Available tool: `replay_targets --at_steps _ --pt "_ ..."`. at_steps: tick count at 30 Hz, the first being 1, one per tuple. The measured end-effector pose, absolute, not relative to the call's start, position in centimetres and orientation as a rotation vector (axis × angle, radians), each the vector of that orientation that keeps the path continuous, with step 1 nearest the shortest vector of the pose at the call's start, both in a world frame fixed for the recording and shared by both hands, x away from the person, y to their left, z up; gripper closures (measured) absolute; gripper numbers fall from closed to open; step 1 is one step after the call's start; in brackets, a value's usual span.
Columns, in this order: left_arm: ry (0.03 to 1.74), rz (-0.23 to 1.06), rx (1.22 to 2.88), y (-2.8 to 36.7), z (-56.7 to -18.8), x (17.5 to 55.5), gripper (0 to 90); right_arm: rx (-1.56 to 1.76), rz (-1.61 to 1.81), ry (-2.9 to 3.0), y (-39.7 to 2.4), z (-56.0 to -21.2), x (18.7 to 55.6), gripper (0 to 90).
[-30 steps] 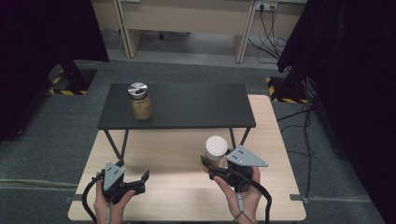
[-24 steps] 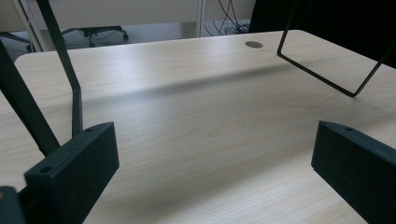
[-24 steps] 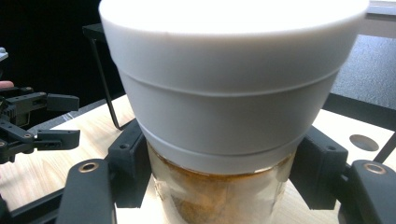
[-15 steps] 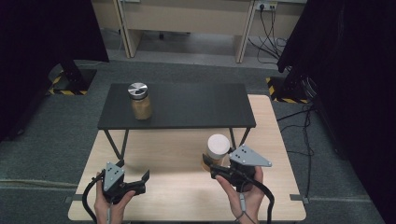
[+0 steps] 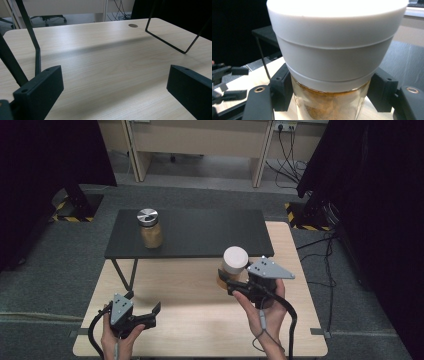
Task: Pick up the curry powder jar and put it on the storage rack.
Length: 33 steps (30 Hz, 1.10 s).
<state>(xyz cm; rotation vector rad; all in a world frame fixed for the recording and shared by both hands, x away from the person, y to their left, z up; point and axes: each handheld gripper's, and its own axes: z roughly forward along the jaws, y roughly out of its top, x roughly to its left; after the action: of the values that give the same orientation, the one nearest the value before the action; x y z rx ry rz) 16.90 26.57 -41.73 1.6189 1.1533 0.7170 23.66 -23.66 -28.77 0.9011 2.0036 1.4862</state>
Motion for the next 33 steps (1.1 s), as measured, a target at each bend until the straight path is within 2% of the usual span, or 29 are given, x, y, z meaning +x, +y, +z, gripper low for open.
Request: replay_targets --at_steps 17,33 --pt "1.150 0.716 1.619 26.7 -41.7 16.9 0.0 0.905 1.469 1.973 -23.3 -24.6 28.3 32.3" --pt "1.155 0.719 1.627 26.7 -41.8 17.1 0.0 0.963 1.431 1.976 -21.4 -23.9 34.3 32.4"
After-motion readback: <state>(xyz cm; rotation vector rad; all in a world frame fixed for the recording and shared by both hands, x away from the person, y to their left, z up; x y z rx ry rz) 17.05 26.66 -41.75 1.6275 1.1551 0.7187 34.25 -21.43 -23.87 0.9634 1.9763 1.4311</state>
